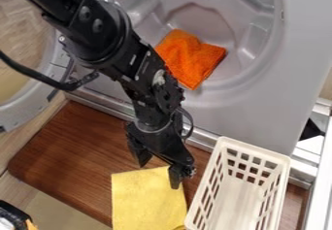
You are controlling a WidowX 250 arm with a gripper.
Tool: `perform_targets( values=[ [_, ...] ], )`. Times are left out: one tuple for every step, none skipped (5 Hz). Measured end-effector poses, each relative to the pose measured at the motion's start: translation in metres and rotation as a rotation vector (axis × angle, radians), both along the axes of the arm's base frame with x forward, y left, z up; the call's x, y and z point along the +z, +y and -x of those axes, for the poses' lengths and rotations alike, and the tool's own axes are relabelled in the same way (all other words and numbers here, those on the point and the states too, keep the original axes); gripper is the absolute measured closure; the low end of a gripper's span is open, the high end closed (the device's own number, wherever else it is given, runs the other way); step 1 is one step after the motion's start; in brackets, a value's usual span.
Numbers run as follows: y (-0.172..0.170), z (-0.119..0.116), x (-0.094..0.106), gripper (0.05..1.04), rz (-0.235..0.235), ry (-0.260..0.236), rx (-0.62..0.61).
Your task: Put the orange cloth in the white cloth
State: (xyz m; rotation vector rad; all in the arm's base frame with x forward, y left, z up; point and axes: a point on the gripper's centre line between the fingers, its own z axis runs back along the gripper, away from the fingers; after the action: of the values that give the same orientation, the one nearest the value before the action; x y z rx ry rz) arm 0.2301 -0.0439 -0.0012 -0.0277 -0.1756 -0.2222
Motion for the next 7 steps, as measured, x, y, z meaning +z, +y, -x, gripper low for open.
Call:
perform_targets(
  values=[
    [0.001,-0.002,0.004,0.083,-0.014,0.012,-0.006],
    [-0.002,-0.016,0.025,0.083,-0.017,-0.072,-0.021],
    [0.008,-0.037,0.050,0.083,0.003,-0.187,0.015],
    [0.024,-0.061,0.066,0.083,-0.002,-0.253,0.022],
    [0.044,-0.090,0.060,0.083,0.012,-0.252,0.028],
    [0.054,-0.117,0.053,0.083,0.052,-0.266,0.032],
    [0.062,-0.141,0.048,0.083,0.052,-0.262,0.022]
  ],
)
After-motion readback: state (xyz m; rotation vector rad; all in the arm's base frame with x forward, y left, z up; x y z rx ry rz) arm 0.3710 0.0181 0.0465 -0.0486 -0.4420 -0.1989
